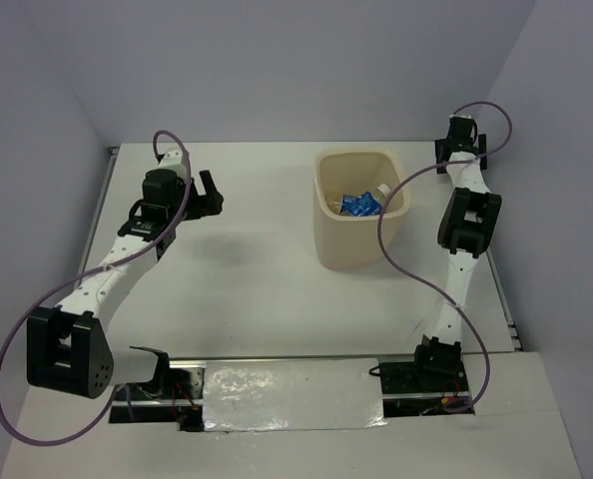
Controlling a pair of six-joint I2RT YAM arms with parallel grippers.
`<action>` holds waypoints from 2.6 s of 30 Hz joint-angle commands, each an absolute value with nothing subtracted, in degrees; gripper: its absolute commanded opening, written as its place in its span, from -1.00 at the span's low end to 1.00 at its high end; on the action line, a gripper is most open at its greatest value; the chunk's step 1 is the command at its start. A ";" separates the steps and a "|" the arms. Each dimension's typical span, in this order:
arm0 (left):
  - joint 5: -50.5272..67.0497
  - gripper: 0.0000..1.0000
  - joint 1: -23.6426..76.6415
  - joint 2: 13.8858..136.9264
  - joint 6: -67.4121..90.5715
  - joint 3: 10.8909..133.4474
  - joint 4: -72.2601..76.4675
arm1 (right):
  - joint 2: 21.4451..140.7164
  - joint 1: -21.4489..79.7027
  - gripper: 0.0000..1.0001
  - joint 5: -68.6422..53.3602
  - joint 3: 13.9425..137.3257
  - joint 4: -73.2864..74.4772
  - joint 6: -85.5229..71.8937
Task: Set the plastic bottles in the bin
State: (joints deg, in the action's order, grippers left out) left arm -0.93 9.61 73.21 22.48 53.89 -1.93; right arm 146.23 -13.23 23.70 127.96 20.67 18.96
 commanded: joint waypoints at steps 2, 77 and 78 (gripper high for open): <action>-3.07 0.99 9.40 75.32 21.97 57.74 -1.58 | 148.88 -14.59 1.00 18.99 133.68 26.80 20.83; -13.62 0.99 9.32 58.36 26.28 48.17 -6.59 | 49.40 -2.64 1.00 21.53 50.38 21.45 -30.31; -13.88 0.98 9.32 58.53 26.37 47.90 -6.16 | 48.61 -2.64 1.00 21.71 48.36 20.40 -32.32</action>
